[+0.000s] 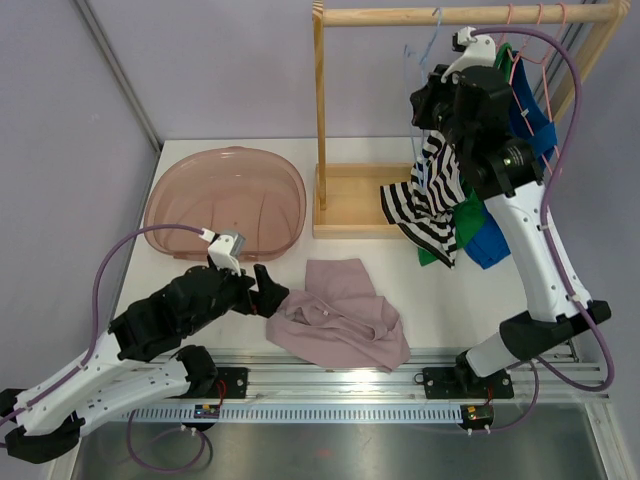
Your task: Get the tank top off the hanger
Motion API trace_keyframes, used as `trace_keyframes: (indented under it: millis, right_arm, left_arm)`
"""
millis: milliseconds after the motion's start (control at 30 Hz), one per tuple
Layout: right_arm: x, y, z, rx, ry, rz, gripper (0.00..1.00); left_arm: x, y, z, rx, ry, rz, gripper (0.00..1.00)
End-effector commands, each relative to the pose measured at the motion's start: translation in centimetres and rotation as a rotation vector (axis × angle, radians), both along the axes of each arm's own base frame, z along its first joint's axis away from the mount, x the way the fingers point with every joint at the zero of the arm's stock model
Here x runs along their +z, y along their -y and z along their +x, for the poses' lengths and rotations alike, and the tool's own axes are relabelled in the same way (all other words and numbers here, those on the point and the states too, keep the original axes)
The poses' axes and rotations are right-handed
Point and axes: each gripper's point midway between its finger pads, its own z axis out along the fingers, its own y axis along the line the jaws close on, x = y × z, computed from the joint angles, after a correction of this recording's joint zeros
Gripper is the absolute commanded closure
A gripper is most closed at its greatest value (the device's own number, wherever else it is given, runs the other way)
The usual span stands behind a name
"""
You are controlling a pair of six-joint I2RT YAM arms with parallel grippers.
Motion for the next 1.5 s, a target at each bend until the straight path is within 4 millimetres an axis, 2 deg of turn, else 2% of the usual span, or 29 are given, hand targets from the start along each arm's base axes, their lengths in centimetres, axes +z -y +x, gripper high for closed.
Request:
trace_keyframes:
  millis: [0, 33, 67, 133, 333, 433, 467, 533, 600, 633, 667, 700, 767, 867, 900, 933, 967, 1000, 1033, 1067, 1100, 1133, 1200, 1233, 1267, 1333, 1367, 1433, 1467]
  right_arm:
    - [2.6, 0.2, 0.8, -0.003, 0.038, -0.046, 1.0]
    - [1.5, -0.4, 2.2, -0.002, 0.009, -0.062, 1.0]
    - [2.4, -0.3, 2.4, -0.003, 0.022, -0.069, 1.0]
    - [2.2, -0.8, 3.6, 0.001, 0.015, -0.075, 1.0]
    - [0.9, -0.7, 5.2, -0.002, -0.02, -0.086, 1.0]
    - [0.9, -0.6, 4.8, 0.005, -0.023, -0.084, 0.8]
    - [1.1, -0.6, 4.7, 0.009, -0.016, -0.081, 0.67]
    - [1.9, -0.3, 4.0, 0.007, -0.001, -0.075, 0.52]
    - [2.4, 0.0, 3.5, 0.006, 0.007, -0.077, 0.43]
    - [3.3, 0.2, 2.8, 0.008, 0.024, -0.071, 0.39]
    - [3.5, 0.4, 2.2, 0.013, 0.023, -0.068, 0.3]
    - [3.8, 0.2, 1.5, 0.037, 0.026, -0.063, 0.16]
    - [4.7, 0.6, -0.4, 0.054, 0.04, -0.042, 0.01]
    - [5.1, 1.7, -3.7, 0.06, 0.05, -0.029, 0.01]
    - [6.4, 2.5, -6.2, 0.068, 0.089, -0.012, 0.0]
    - [4.4, 2.5, -6.6, 0.076, 0.044, -0.02, 0.01]
    - [4.4, 2.7, -7.6, 0.086, 0.057, -0.006, 0.0]
    - [5.7, 3.2, -10.9, 0.126, 0.113, 0.018, 0.01]
    - [3.5, 3.0, -11.2, 0.146, 0.081, 0.015, 0.01]
    - [3.2, 3.1, -12.4, 0.16, 0.09, 0.027, 0.0]
    - [4.2, 4.0, -15.3, 0.174, 0.143, 0.053, 0.01]
    - [2.2, 4.0, -15.8, 0.177, 0.103, 0.065, 0.01]
    - [0.9, 4.3, -18.7, 0.219, 0.115, 0.082, 0.0]
    - [0.4, 4.3, -19.5, 0.239, 0.115, 0.091, 0.01]
    - [0.4, 4.1, -21.5, 0.29, 0.136, 0.099, 0.0]
    - [-1.7, 3.7, -22.6, 0.336, 0.09, 0.089, 0.01]
    - [-2.2, 3.5, -23.2, 0.356, 0.082, 0.088, 0.0]
    - [-3.5, 3.2, -25.0, 0.414, 0.062, 0.081, 0.01]
    - [-3.7, 3.2, -25.6, 0.431, 0.062, 0.084, 0.01]
  left_arm:
    - [-0.1, -1.2, 0.5, 0.052, 0.009, 0.045, 0.01]
    - [-0.3, -1.3, 0.4, 0.051, 0.008, 0.051, 0.01]
    - [-0.4, -1.3, 0.4, 0.051, 0.006, 0.053, 0.01]
    - [-0.4, -1.4, 0.3, 0.051, 0.008, 0.051, 0.01]
    - [-0.7, -0.9, 0.4, 0.037, 0.001, 0.056, 0.01]
    - [-1.3, -0.1, 0.6, 0.02, -0.015, 0.075, 0.01]
    - [-1.4, 0.1, 0.6, 0.019, -0.017, 0.081, 0.01]
    - [-1.3, 0.7, 0.8, 0.01, -0.014, 0.075, 0.01]
    - [-1.5, 1.4, 0.9, -0.004, -0.017, 0.088, 0.01]
    - [-1.2, 1.9, 1.0, -0.013, -0.01, 0.074, 0.01]
    - [-1.0, 2.3, 1.0, -0.024, -0.004, 0.07, 0.01]
    - [-1.3, 2.9, 1.0, -0.038, -0.009, 0.079, 0.01]
    - [-0.9, 4.1, 1.2, -0.06, 0.006, 0.07, 0.01]
    - [-0.8, 6.7, 1.2, -0.116, 0.02, 0.087, 0.01]
    - [-1.7, 7.7, 1.3, -0.134, 0.008, 0.116, 0.01]
    - [-1.5, 8.7, 1.5, -0.148, 0.019, 0.105, 0.01]
    - [-1.3, 9.6, 1.3, -0.175, 0.028, 0.108, 0.01]
    - [-2.2, 10.9, 1.4, -0.194, 0.017, 0.125, 0.01]
    - [-2.4, 11.6, 1.5, -0.206, 0.015, 0.129, 0.01]
    - [-3.0, 12.3, 1.3, -0.223, 0.009, 0.148, 0.01]
    - [-3.0, 13.1, 1.5, -0.232, 0.01, 0.143, 0.01]
    - [-4.7, 14.0, 1.6, -0.245, -0.016, 0.186, 0.01]
    - [-5.4, 15.5, 1.7, -0.26, -0.024, 0.196, 0.01]
    - [-7.6, 16.1, 1.8, -0.265, -0.053, 0.249, 0.01]
    - [-8.3, 16.6, 1.8, -0.265, -0.064, 0.267, 0.01]
    - [-9.9, 17.4, 2.2, -0.26, -0.084, 0.3, 0.01]
    - [-11.8, 17.8, 2.1, -0.257, -0.111, 0.337, 0.01]
    - [-13.1, 18.4, 2.1, -0.262, -0.124, 0.344, 0.01]
    - [-14.6, 18.6, 2.0, -0.264, -0.145, 0.371, 0.01]
